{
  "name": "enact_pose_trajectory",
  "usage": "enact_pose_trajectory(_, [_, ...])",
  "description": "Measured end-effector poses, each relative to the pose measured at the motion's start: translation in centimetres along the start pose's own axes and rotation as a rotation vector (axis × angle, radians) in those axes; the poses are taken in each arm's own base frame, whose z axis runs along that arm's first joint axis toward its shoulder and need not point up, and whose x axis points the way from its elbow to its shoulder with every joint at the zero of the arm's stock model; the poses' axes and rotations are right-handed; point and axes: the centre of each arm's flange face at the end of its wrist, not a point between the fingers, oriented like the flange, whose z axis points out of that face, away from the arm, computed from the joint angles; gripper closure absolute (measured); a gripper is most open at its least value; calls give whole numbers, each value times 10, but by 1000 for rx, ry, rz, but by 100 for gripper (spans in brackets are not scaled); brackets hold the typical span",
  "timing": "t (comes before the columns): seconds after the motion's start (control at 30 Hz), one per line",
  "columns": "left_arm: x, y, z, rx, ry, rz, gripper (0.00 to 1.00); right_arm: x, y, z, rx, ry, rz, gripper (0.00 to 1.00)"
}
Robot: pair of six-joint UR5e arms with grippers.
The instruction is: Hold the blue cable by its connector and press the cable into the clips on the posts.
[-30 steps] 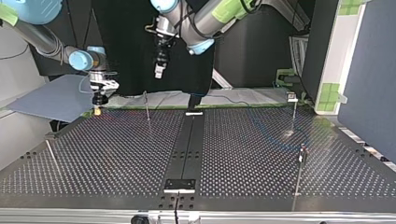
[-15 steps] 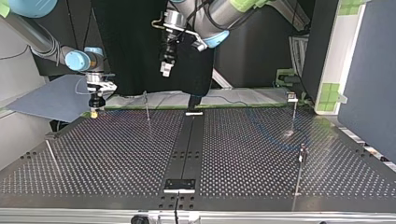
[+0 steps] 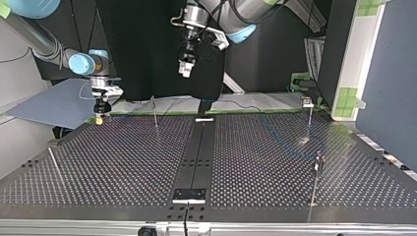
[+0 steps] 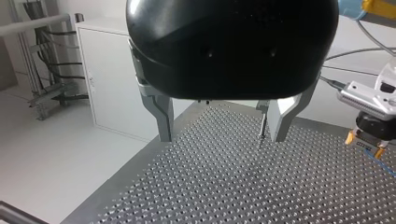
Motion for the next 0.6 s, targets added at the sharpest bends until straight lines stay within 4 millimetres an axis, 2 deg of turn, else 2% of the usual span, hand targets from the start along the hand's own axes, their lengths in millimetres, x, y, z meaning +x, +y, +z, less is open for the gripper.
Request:
enact_pose_trajectory(0.4, [14,30,-16,-14,-7,-6,0,0,-1,0,7,-4,3,100])
enact_pose_trajectory(0.6, [21,50,-26,-40,14,2,0,12,-7,-1,1,-11,-12,100])
